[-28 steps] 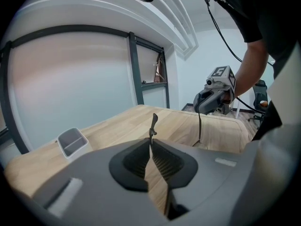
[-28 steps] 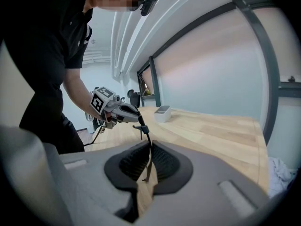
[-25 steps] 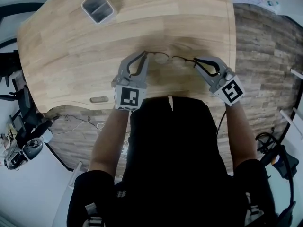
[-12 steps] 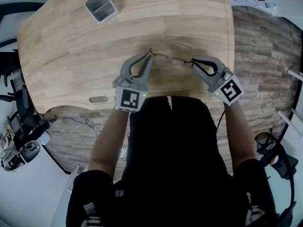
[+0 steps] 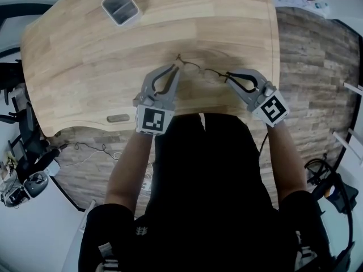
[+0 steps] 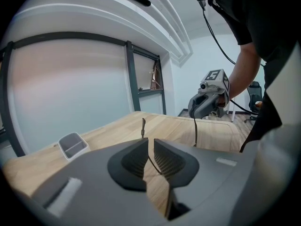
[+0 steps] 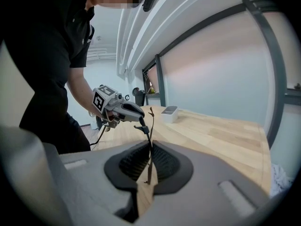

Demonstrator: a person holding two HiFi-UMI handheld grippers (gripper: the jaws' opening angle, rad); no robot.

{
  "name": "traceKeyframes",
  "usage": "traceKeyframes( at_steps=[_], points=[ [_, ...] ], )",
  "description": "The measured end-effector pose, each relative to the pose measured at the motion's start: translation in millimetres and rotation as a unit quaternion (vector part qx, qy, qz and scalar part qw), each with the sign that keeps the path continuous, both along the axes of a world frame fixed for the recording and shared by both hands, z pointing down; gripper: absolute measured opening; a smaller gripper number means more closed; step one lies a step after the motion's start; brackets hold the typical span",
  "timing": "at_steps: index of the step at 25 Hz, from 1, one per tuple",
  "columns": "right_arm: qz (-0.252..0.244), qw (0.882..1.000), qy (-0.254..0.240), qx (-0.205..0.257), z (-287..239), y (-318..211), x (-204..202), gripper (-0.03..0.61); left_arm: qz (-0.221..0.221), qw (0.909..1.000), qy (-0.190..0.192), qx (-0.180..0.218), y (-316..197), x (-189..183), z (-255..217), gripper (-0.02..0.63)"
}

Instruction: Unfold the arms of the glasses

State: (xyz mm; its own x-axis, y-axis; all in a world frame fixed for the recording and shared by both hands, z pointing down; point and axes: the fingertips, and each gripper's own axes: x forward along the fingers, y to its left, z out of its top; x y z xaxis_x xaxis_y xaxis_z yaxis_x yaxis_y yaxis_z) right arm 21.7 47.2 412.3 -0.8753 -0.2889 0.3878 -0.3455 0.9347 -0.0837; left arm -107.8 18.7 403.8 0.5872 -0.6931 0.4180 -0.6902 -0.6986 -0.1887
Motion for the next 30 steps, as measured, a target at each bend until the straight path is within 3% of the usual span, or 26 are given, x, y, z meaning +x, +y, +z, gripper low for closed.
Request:
traceKeyframes(
  at_steps=[26,30],
  points=[
    [-0.017,0.999,0.041,-0.016,14.0,21.8,6.9,0.04,-0.024,0.9993,0.0,0.029,10.6,-12.8,-30.7,0.043],
    [-0.036,0.997,0.069,-0.013,22.2,24.2,11.6,0.04,-0.029,0.999,-0.002,0.033,9.8,-10.7,-35.1,0.043]
  ],
)
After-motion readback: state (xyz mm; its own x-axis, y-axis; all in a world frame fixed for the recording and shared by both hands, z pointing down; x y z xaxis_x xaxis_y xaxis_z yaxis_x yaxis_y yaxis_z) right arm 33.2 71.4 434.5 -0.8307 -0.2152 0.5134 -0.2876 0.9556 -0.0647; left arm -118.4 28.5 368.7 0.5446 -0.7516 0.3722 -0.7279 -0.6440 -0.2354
